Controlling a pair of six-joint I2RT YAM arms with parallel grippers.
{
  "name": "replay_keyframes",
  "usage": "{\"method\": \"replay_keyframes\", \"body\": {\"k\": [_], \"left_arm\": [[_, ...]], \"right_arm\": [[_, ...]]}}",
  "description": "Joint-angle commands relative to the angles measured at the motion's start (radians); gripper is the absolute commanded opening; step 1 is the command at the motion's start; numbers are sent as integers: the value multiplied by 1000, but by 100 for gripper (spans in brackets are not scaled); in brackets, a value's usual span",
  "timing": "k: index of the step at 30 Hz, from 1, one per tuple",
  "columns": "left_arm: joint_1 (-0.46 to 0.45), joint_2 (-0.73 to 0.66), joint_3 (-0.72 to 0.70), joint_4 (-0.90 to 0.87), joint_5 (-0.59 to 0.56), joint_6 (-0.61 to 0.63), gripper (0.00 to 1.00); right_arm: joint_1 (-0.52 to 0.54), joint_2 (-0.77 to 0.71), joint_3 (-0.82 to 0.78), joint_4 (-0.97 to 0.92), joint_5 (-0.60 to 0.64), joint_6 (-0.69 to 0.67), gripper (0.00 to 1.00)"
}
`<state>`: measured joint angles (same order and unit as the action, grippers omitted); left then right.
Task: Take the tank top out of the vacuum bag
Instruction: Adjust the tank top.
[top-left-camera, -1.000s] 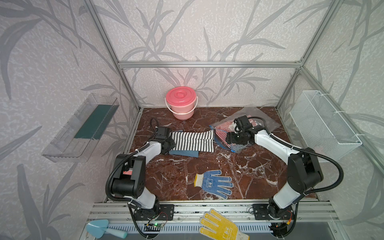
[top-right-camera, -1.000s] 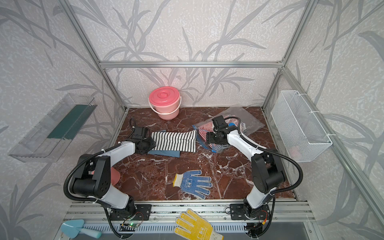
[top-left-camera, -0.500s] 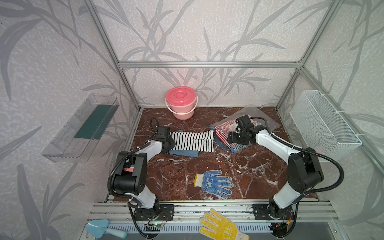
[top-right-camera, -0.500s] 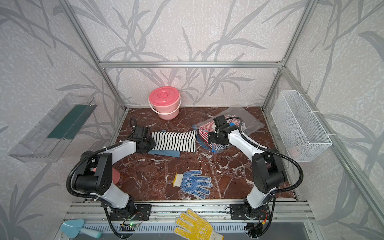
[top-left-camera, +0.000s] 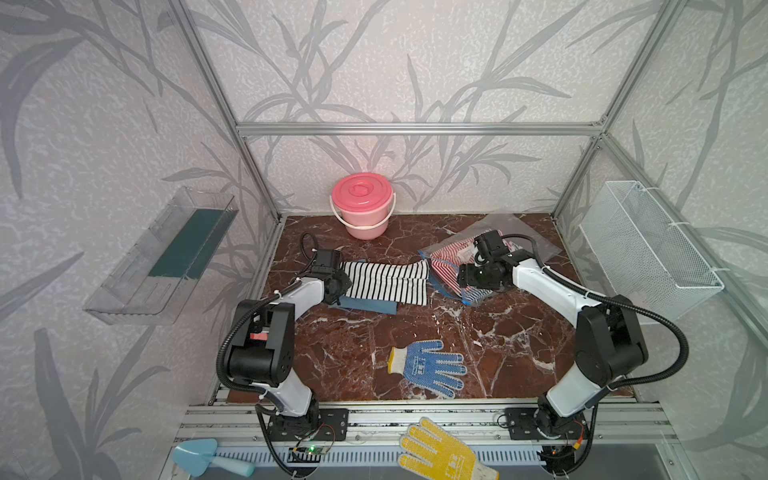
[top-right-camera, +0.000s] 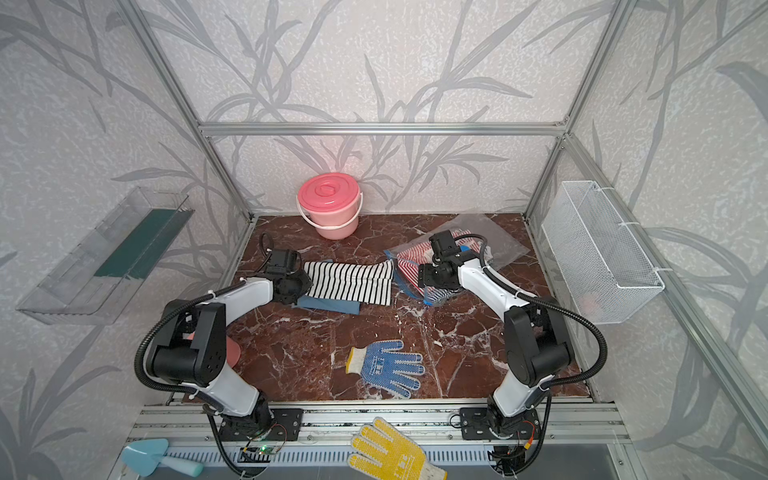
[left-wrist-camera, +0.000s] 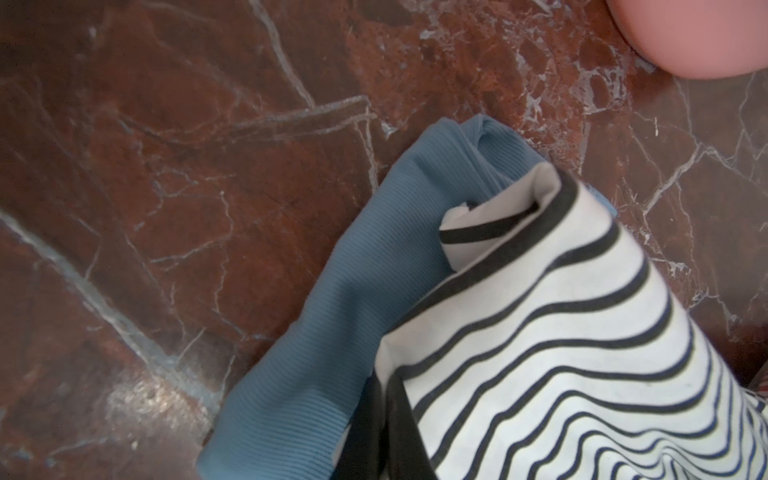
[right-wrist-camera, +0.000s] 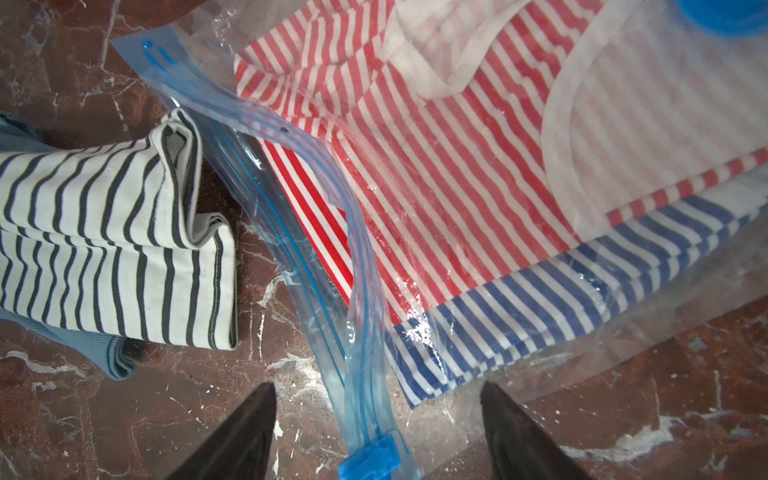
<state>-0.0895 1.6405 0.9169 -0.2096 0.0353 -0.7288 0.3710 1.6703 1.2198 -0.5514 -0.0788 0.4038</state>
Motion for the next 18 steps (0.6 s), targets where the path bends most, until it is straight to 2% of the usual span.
{"method": "replay_keyframes", "body": {"k": [1,8,12,18], "left_arm": [[6,10,34,-16,-26,17,0],[4,-83,71,-111,-5,22,0],[5,-137,109,-232,-6,40,0],[5,-173,93,-310,-2,35,0]], "right_arm": [[-7,-38,-11,-19,11,7,77],[-7,-44,-16,-17,19,9,78],[-7,-41,-9,-25,41,10,78],[-7,-33,11,-14,39,20,79]]}}
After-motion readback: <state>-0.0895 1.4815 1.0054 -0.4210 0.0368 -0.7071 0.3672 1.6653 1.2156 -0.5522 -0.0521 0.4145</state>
